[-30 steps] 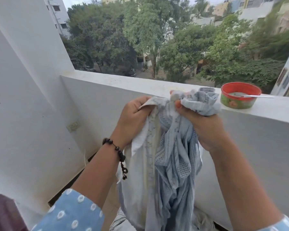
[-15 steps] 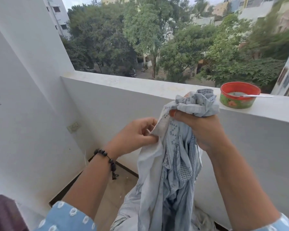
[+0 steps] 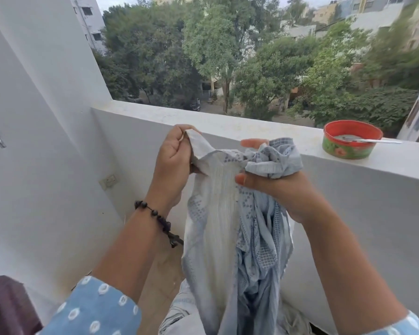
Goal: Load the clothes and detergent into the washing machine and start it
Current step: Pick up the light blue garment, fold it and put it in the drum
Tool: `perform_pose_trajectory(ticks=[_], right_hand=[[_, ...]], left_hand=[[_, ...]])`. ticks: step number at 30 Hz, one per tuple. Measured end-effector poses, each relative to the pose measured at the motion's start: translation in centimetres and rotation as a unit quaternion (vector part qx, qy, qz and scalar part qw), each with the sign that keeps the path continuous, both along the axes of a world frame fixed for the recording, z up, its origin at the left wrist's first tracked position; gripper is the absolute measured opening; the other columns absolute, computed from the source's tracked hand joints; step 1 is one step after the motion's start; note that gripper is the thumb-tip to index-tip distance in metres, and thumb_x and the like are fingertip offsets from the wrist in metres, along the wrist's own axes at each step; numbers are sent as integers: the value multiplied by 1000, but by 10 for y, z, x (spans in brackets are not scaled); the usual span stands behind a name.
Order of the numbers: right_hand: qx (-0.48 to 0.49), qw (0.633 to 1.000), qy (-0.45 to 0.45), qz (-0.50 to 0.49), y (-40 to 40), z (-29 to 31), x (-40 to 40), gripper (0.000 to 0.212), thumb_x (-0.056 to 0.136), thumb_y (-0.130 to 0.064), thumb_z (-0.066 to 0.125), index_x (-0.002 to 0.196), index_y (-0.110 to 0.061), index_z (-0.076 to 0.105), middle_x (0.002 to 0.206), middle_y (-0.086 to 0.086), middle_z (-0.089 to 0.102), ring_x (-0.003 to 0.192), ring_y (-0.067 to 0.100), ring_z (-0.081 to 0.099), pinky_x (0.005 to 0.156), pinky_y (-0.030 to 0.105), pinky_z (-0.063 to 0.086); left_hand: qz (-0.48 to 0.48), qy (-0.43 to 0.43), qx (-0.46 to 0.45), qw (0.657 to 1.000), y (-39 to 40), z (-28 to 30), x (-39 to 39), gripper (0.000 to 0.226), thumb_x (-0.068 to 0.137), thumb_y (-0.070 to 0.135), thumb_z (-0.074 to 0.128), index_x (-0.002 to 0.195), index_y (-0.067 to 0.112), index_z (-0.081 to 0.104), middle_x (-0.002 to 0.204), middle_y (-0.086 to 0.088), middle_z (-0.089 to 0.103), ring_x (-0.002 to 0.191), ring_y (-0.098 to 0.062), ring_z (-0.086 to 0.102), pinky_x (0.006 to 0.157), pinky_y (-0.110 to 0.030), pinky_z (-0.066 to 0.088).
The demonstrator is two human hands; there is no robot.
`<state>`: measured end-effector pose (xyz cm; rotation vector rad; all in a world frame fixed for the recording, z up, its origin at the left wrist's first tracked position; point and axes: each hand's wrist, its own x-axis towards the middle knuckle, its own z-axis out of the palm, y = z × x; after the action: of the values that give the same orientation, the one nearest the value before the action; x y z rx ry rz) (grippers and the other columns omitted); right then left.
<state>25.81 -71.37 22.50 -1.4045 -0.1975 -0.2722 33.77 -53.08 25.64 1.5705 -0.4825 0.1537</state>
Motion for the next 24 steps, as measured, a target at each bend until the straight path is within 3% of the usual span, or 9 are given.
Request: perform_pose_trajectory(ticks=[4, 8, 10, 13, 16, 18, 20, 22, 24], right_hand=[[-60, 997, 44, 32, 22, -10, 6, 50, 67, -9, 88, 113, -9, 69, 112, 15, 72, 108, 29, 68, 94, 46, 55], [-22, 998, 28, -43, 18, -10, 7, 29, 76, 3, 79, 102, -6, 71, 103, 15, 74, 98, 26, 71, 85, 39, 58], [-18, 998, 21, -58, 14, -8, 4, 28, 76, 3, 78, 102, -4, 70, 102, 18, 73, 95, 26, 71, 84, 39, 58], [-37, 998, -1, -53, 11, -2, 1, 25, 71, -9, 83, 94, -8, 72, 92, 12, 75, 87, 21, 71, 80, 38, 59], [-116, 991, -49, -41, 18, 4, 0, 24, 70, -30, 85, 90, -27, 73, 97, 9, 73, 93, 21, 71, 83, 41, 58], [-146, 983, -79, -83, 25, 7, 1, 33, 63, -56, 82, 90, -47, 66, 112, 12, 65, 108, 19, 64, 93, 38, 53], [-201, 966, -101, -127, 25, 7, 4, 45, 58, -80, 69, 95, -58, 57, 124, 6, 55, 132, 20, 46, 113, 45, 36], [-270, 949, -100, -129, 18, 4, 8, 57, 61, -87, 58, 108, -56, 51, 135, -4, 48, 146, 18, 26, 121, 48, 18], [-230, 968, -60, -83, 10, 1, 10, 77, 61, -87, 60, 128, -54, 42, 148, -2, 40, 148, 24, 24, 118, 55, 23]], left_hand=[[-140, 20, 14, 990, -17, 11, -17, 24, 106, 11, 35, 94, 16, 54, 71, 7, 63, 67, -7, 63, 60, -25, 55], [-214, 51, -14, 975, -16, 12, -27, 14, 100, 8, 48, 111, 12, 54, 85, 1, 66, 80, -12, 67, 72, -28, 59], [-210, 42, -6, 977, -11, 8, -26, 36, 92, 13, 64, 124, 16, 49, 100, -2, 65, 96, -15, 67, 84, -33, 58], [-186, 24, 89, 978, -3, -2, -19, 86, 70, 39, 84, 140, 38, 34, 141, 0, 49, 130, -17, 51, 103, -37, 49], [-284, 84, 101, 950, -11, -16, -29, 102, 70, 12, 85, 144, 42, 21, 144, 3, 47, 130, -9, 51, 100, -27, 49], [-294, 85, 131, 943, -22, -27, -38, 92, 72, -7, 79, 145, 25, 33, 133, 0, 60, 121, -7, 59, 94, -22, 51], [-278, 85, 135, 947, -28, -33, -38, 82, 71, -6, 81, 142, 8, 41, 126, -9, 66, 116, -16, 64, 92, -27, 54], [-259, 85, 117, 955, -27, -37, -33, 84, 73, -5, 81, 144, 7, 38, 125, -10, 66, 116, -20, 64, 93, -32, 54], [-222, 91, 81, 967, -27, -42, -30, 89, 75, -1, 80, 149, 15, 33, 130, -6, 64, 119, -21, 62, 98, -40, 53]])
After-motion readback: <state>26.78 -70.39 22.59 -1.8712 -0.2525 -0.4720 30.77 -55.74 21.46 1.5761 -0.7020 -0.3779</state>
